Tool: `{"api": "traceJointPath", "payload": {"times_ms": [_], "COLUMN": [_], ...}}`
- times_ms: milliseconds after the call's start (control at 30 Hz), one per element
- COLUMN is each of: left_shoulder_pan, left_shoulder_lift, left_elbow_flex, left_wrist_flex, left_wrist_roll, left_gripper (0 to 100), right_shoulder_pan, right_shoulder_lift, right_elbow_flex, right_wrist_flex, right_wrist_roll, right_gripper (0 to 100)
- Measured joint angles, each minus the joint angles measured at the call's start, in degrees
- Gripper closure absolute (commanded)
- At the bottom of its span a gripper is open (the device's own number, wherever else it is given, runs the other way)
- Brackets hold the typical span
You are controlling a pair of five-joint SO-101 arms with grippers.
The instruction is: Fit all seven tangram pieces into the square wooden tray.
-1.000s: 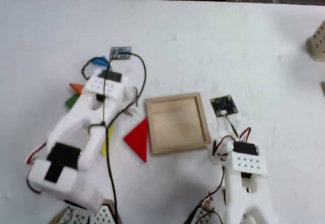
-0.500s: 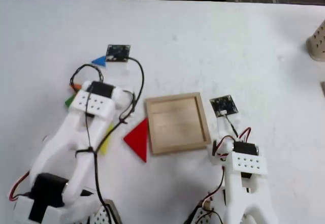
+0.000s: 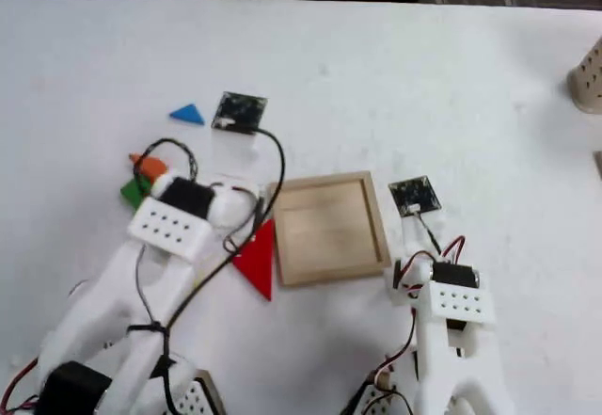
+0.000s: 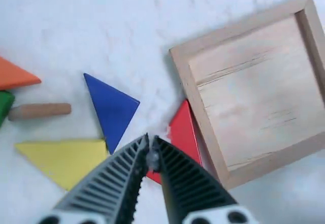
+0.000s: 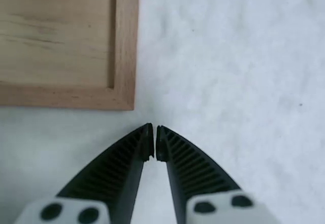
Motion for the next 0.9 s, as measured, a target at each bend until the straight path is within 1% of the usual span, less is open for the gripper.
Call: {"api": "traceJointPath", "payload": {"times_ms": [100, 267, 333, 400, 567, 667, 767, 900], "left_shoulder_pan": [-2.4, -6.7, -7.0, -6.9, -7.1, -7.3, -9.0, -12.9], "left_shoulder_lift": [-1.1, -0.1, 2.6, 6.2, 15.2, 19.0, 21.8, 25.5], "left_elbow_flex": [0.9, 1.3, 2.0, 2.0, 2.0, 2.0, 0.5, -2.5], "left_wrist_flex": [0.0, -0.8, -1.5, -2.5, -6.6, -8.6, -9.1, -9.2], "left_wrist_roll": [-0.7, -0.6, -0.6, -0.8, -0.7, -0.8, -0.7, -0.7], "left_gripper": [91, 71, 67, 68, 74, 76, 76, 76], "right_shoulder_pan": [0.0, 0.0, 0.0, 0.0, 0.0, 0.0, 0.0, 0.0], "right_shoulder_lift": [0.0, 0.0, 0.0, 0.0, 0.0, 0.0, 0.0, 0.0], "right_elbow_flex": [0.0, 0.0, 0.0, 0.0, 0.0, 0.0, 0.0, 0.0], "right_wrist_flex": [0.0, 0.0, 0.0, 0.0, 0.0, 0.0, 0.0, 0.0], "right_wrist_roll": [0.0, 0.0, 0.0, 0.0, 0.0, 0.0, 0.0, 0.0], "right_gripper": [98.1, 98.1, 98.1, 98.1, 98.1, 98.1, 98.1, 98.1]}}
